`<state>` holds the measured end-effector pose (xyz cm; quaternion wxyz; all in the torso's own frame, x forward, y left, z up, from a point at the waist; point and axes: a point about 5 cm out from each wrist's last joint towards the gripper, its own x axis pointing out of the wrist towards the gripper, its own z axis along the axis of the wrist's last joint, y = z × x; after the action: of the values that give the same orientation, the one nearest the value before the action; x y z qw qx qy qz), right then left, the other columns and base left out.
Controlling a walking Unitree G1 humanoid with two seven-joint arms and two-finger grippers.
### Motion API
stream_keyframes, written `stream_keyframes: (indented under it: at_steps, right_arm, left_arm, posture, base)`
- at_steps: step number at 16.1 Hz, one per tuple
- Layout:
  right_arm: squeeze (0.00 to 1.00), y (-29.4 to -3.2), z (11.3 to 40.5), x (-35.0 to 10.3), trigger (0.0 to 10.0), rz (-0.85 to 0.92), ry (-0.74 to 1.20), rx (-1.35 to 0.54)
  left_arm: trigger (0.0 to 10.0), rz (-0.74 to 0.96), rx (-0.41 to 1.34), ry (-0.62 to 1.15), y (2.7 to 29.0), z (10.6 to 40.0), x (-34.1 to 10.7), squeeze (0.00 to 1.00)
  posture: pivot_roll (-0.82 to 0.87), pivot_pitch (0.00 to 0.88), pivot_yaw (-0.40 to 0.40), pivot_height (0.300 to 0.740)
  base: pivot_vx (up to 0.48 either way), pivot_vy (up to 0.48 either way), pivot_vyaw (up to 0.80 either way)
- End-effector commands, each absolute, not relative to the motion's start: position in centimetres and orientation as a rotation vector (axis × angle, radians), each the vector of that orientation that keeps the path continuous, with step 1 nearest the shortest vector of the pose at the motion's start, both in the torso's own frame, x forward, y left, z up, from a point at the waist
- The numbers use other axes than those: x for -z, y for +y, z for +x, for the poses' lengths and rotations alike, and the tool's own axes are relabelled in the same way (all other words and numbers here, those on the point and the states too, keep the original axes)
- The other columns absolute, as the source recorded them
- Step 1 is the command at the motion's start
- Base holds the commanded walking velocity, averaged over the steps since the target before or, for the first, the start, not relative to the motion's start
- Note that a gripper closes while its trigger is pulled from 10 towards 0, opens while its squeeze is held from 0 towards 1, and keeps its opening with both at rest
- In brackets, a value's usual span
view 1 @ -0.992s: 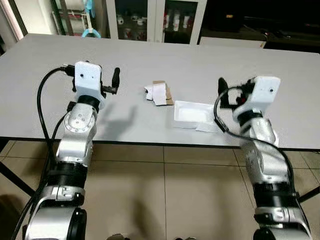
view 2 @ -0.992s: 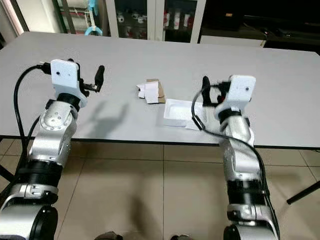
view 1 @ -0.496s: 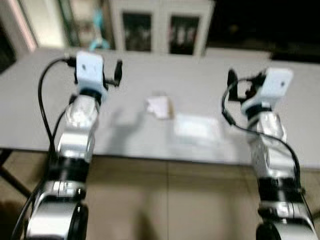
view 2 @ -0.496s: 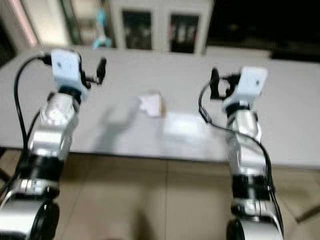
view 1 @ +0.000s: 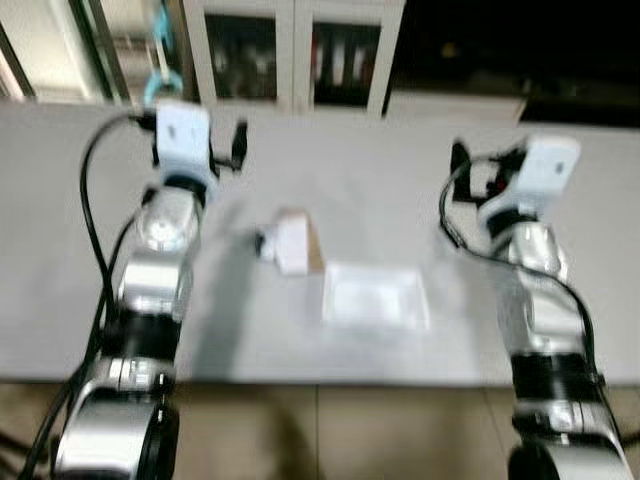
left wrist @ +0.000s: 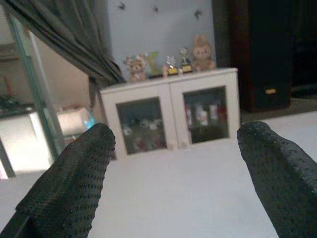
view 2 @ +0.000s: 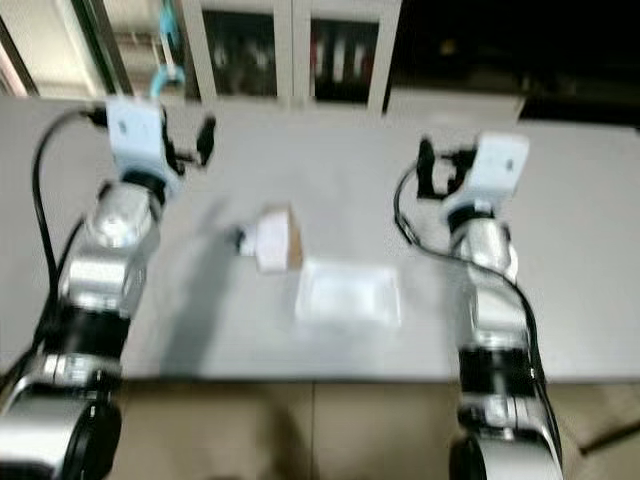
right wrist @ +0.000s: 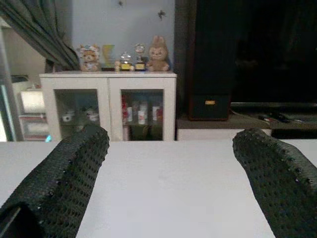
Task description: Picking trash to rubbish bin
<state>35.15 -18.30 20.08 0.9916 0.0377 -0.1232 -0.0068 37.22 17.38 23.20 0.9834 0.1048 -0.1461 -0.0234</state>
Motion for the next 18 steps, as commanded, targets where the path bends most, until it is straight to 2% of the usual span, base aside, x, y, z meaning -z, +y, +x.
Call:
stream_keyframes:
  at_steps: [1, 3, 10, 18]
  right_arm:
    - [0.0, -17.53, 35.28, -20.37, 10.0, 0.081, -0.254, -0.011]
    - [0.0, -17.55, 35.3, -20.36, 10.0, 0.087, -0.254, -0.008]
    - [0.0, -17.16, 35.39, -20.36, 10.0, 0.091, -0.253, -0.022]
    - [0.0, -16.81, 35.42, -20.25, 10.0, 0.092, -0.248, -0.037]
  left_arm:
    - [10.0, 0.208, 0.025, -0.3, 18.0, 37.21, -23.74, 0.0]
    - [10.0, 0.196, 0.036, -0.313, 17.84, 37.14, -23.93, 0.0]
    - [10.0, 0.203, 0.037, -0.299, 17.86, 37.19, -23.72, 0.0]
    - [10.0, 0.209, 0.029, -0.284, 17.99, 37.2, -23.45, 0.0]
  posture:
    - [-0.01, 0.069, -0.035, 0.74]
    - [-0.01, 0.071, -0.035, 0.74]
    - [-0.01, 0.074, -0.037, 0.74]
    - [-0.01, 0.08, -0.037, 0.74]
  base:
    - [0.48, 0.0, 0.0]
    - [0.339, 0.0, 0.0]
    - [0.0, 0.0, 0.0]
    - [0.295, 0.0, 0.0]
